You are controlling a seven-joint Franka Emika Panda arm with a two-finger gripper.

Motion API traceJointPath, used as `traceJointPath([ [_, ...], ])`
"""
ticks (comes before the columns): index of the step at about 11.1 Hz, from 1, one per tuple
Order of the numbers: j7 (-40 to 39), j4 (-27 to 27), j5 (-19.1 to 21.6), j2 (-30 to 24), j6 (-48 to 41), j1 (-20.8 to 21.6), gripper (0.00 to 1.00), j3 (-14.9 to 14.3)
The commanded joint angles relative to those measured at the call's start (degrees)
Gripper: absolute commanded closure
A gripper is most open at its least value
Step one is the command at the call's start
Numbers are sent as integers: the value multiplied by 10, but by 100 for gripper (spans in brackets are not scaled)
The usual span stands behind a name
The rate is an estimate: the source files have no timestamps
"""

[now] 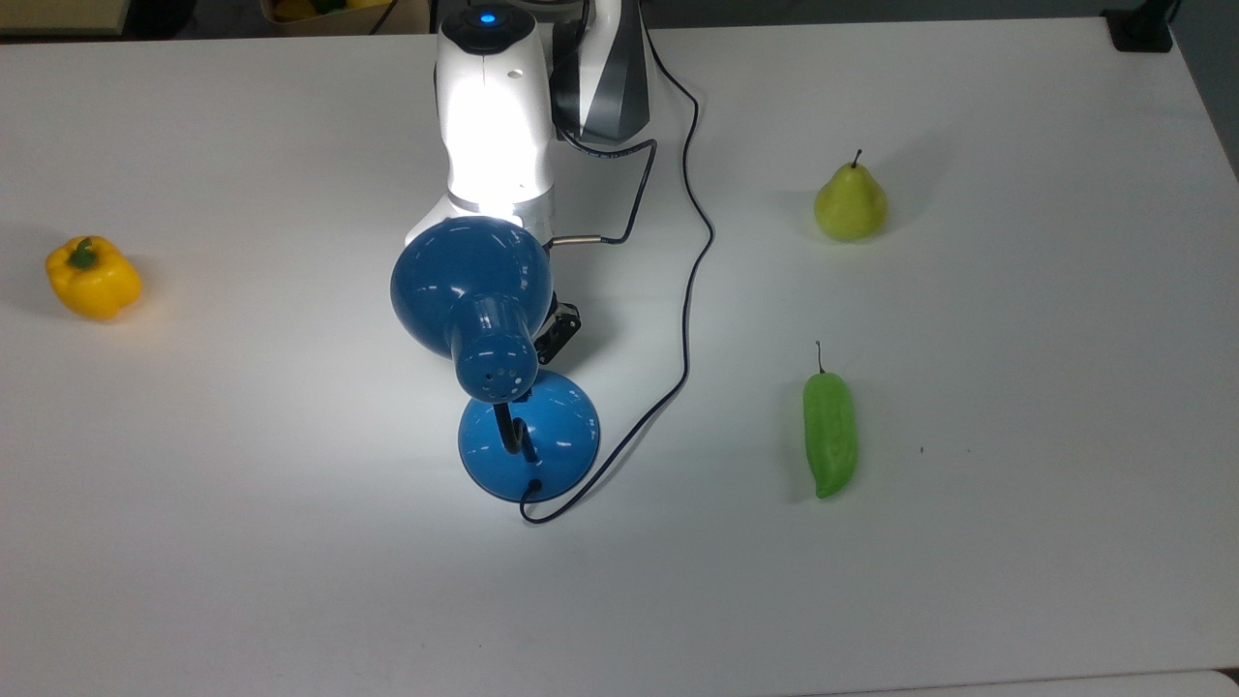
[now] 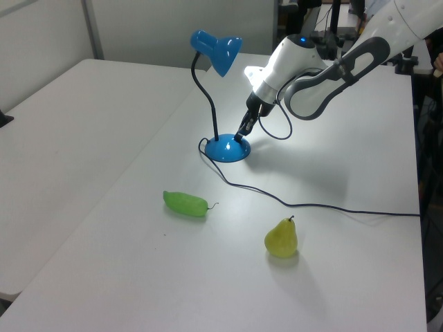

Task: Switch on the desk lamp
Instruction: 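Press down on the lamp base switch with the gripper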

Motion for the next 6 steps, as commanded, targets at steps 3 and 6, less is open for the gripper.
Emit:
traceJointPath([
  [3, -2, -18, 2, -21, -3, 0, 100, 1],
  [6, 22, -35, 2, -76, -82, 2, 100, 1],
])
